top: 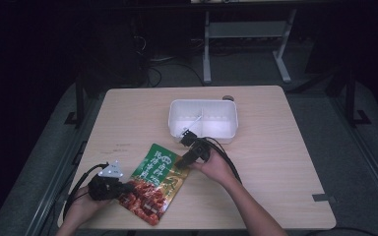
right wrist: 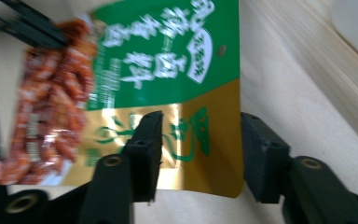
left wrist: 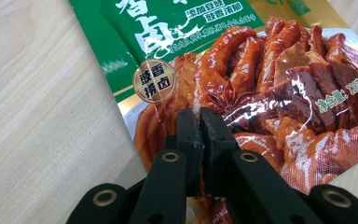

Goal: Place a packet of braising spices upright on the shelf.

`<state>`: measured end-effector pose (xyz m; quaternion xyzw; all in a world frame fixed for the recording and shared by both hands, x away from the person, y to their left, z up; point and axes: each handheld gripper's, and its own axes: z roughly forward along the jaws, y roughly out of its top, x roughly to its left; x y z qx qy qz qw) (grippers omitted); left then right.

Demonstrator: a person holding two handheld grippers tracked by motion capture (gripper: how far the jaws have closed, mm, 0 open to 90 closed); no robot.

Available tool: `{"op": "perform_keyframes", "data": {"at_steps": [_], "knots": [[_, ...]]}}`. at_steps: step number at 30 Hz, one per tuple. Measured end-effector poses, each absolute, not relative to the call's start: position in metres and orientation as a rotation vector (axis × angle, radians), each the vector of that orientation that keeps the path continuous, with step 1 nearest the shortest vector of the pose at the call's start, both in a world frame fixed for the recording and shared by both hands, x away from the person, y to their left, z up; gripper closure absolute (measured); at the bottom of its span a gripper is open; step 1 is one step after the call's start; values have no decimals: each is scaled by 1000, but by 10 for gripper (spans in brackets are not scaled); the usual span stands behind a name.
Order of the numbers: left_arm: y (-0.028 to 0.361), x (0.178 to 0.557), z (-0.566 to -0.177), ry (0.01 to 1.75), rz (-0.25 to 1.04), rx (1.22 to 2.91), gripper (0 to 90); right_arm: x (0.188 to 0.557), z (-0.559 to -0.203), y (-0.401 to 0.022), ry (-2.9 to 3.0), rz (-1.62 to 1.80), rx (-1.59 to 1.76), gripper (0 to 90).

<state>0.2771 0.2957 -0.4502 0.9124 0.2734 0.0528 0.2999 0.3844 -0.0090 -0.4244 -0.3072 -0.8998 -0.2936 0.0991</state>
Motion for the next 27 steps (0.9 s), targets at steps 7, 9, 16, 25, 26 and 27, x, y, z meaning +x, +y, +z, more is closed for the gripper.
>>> {"op": "perform_keyframes", "data": {"at_steps": [7, 9, 16, 25, 26, 27], "knots": [[295, 277, -450, 727, 146, 2422, 862, 381, -417, 0, -2637, -862, -829, 631], [295, 277, -450, 726, 148, 2422, 862, 380, -421, 4, -2651, -835, -823, 639], [295, 277, -450, 724, 148, 2423, 859, 384, -432, 12, -2688, -773, -841, 714], [294, 277, -450, 726, 159, 2427, 840, 387, -442, 18, -2701, -727, -859, 833], [294, 276, -450, 728, 161, 2426, 840, 387, -442, 18, -2701, -727, -859, 833], [294, 277, -450, 730, 163, 2426, 834, 387, -442, 18, -2707, -723, -859, 843]]}}
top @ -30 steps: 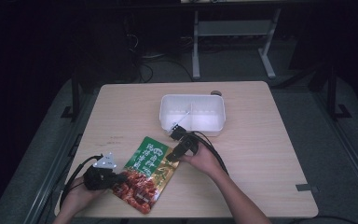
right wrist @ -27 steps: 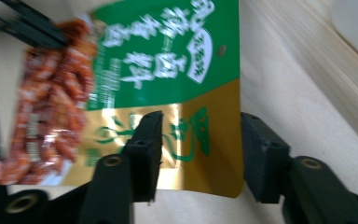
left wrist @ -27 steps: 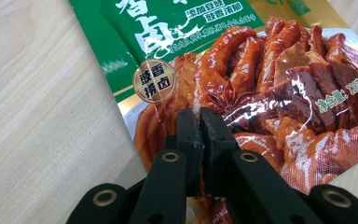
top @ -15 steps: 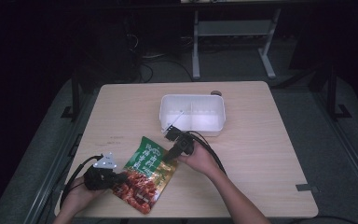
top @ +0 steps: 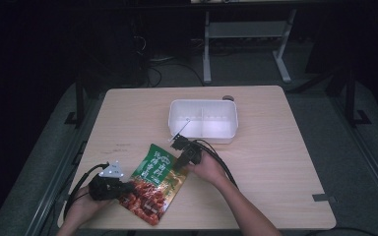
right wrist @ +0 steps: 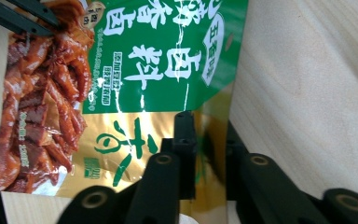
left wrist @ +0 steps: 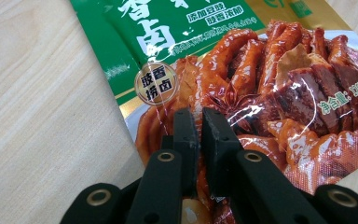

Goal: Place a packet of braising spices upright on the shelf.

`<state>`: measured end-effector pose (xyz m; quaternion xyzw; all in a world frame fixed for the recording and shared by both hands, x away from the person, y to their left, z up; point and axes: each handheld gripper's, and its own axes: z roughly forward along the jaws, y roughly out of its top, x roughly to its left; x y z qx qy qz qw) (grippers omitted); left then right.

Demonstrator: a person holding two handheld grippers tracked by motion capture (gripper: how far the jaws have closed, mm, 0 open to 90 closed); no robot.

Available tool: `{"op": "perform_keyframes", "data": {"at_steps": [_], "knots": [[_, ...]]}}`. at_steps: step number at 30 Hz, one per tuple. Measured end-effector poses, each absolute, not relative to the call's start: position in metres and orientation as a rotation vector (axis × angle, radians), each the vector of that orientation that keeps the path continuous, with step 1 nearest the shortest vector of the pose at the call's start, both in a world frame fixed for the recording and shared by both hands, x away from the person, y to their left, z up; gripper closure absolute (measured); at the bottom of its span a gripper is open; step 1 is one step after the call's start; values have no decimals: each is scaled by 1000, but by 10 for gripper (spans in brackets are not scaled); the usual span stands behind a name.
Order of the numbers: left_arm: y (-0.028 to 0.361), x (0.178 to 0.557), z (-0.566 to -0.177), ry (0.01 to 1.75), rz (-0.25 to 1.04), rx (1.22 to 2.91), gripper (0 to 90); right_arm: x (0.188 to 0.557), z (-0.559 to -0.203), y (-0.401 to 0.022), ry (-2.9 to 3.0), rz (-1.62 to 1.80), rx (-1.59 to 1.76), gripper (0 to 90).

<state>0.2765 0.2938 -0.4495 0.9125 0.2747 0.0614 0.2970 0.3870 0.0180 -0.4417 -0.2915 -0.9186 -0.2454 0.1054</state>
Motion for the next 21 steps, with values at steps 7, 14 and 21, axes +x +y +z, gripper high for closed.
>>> {"op": "perform_keyframes", "data": {"at_steps": [7, 14, 21], "knots": [[296, 277, -447, 742, 207, 2424, 793, 386, -441, 19, -2715, -725, -847, 895], [302, 277, -442, 775, 267, 2373, 744, 382, -434, 18, -2726, -746, -835, 896], [309, 278, -439, 829, 308, 2315, 648, 379, -426, 14, -2734, -777, -817, 896]]}}
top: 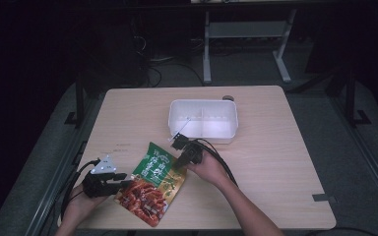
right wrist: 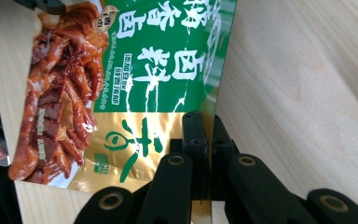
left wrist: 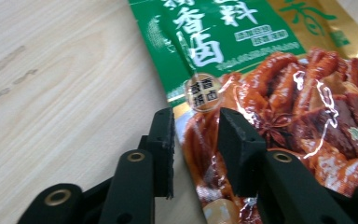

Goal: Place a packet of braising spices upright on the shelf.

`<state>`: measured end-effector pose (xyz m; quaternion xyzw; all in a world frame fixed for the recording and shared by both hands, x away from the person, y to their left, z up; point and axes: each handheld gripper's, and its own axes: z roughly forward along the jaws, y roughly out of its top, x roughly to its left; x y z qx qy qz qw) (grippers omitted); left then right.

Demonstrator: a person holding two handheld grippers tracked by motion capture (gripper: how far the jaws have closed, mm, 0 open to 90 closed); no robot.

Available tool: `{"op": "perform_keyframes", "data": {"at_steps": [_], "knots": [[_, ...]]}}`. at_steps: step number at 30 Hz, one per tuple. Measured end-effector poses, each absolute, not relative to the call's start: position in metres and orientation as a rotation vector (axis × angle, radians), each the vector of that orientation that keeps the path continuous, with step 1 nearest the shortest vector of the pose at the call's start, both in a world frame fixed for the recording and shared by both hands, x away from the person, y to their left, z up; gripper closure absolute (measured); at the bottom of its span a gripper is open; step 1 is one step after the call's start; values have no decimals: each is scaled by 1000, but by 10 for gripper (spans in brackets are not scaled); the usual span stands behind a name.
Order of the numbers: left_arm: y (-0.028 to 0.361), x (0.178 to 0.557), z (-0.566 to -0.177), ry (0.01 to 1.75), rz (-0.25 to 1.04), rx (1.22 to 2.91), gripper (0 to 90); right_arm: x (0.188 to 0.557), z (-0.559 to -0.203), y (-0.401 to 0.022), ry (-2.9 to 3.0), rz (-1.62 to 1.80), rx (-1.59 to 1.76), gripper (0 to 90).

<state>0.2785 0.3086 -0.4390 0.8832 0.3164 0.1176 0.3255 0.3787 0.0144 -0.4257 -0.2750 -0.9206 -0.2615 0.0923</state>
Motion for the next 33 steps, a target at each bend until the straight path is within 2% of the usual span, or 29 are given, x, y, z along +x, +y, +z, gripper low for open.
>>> {"op": "perform_keyframes", "data": {"at_steps": [5, 9, 26, 33], "knots": [[312, 280, -439, 882, 326, 2273, 509, 375, -418, 10, -2744, -799, -812, 896], [315, 281, -439, 907, 343, 2253, 461, 373, -412, 6, -2751, -818, -808, 897], [330, 285, -441, 1012, 384, 2178, 373, 365, -376, -9, -2741, -912, -784, 898], [332, 285, -440, 1027, 397, 2167, 366, 361, -359, -9, -2756, -936, -755, 898]]}}
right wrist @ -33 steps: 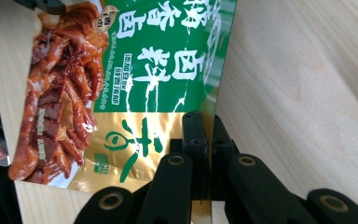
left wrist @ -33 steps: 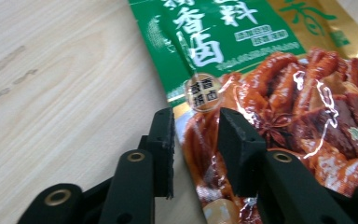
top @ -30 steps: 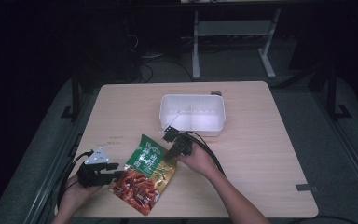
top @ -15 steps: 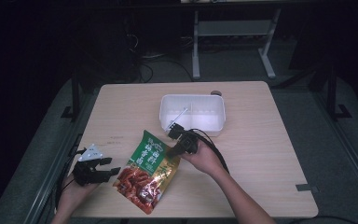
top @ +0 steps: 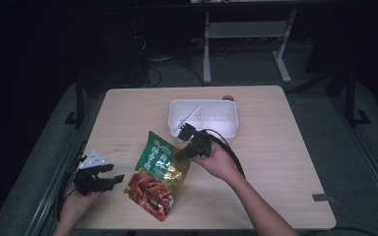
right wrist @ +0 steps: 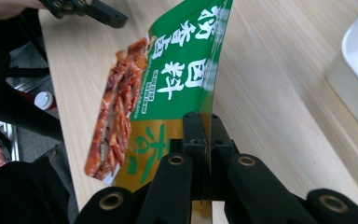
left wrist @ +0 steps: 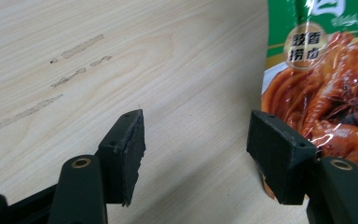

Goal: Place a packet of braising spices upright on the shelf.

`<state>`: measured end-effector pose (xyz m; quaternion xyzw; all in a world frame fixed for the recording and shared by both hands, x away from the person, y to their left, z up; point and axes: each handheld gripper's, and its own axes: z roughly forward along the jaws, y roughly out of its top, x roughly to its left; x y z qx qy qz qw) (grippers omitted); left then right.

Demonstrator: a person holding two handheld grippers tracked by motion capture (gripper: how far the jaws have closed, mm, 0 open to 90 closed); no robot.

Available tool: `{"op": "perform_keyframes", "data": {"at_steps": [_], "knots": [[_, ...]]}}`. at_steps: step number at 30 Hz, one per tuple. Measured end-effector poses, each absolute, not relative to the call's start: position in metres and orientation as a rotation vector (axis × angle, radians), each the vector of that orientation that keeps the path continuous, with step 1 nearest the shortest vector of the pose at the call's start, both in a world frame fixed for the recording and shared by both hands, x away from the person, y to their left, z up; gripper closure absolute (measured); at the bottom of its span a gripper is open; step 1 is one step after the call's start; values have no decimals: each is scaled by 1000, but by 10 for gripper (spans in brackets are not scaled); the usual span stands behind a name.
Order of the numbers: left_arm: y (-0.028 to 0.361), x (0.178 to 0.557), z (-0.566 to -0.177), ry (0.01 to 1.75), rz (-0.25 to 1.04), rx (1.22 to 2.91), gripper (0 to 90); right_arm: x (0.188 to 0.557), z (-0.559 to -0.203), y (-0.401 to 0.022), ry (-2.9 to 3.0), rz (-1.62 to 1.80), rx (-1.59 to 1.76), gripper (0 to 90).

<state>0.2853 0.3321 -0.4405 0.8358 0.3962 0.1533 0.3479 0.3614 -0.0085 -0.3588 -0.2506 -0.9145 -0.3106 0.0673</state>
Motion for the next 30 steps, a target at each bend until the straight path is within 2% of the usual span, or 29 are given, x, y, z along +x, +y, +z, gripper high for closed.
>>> {"op": "perform_keyframes", "data": {"at_steps": [30], "knots": [[334, 286, -441, 1046, 413, 2151, 339, 347, -279, -2, -2853, -1048, -633, 900]]}}
